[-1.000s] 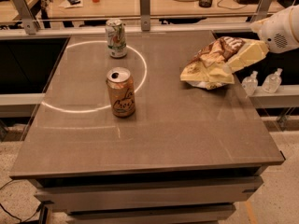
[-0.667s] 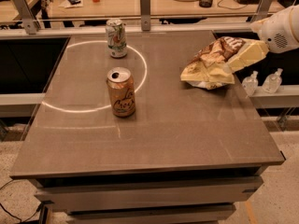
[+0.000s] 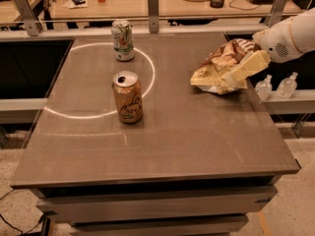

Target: Move brown chip bag near orange can

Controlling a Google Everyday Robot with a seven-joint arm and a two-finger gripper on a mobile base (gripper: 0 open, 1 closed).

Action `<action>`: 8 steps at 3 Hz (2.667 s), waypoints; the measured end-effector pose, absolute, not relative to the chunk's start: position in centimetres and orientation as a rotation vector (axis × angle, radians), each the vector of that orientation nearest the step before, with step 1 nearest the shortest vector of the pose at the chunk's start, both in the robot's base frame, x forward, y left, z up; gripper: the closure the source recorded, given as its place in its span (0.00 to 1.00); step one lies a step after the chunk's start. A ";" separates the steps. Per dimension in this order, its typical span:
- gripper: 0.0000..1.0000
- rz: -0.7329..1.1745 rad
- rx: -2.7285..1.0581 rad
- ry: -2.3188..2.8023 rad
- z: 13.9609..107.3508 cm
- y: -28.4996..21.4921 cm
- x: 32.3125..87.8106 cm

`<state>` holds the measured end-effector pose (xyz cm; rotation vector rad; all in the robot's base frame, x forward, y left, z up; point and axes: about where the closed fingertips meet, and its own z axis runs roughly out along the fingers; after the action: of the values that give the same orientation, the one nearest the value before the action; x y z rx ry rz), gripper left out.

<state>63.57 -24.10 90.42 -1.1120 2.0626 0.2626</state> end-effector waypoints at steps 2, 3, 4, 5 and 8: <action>0.16 0.315 -1.133 2.107 87.6 -22.9 63.2; 0.40 0.335 -1.156 2.115 87.0 -22.6 62.6; 0.64 0.354 -1.188 2.112 86.7 -22.2 61.9; 0.85 0.417 -1.208 2.063 87.4 -21.7 61.3; 1.00 0.695 -1.380 1.837 92.3 -14.2 55.9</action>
Offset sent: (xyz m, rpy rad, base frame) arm -0.0126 0.0120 -0.0392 0.0017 0.0945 0.0139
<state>55.89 -14.21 92.27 -1.3798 1.8369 0.6949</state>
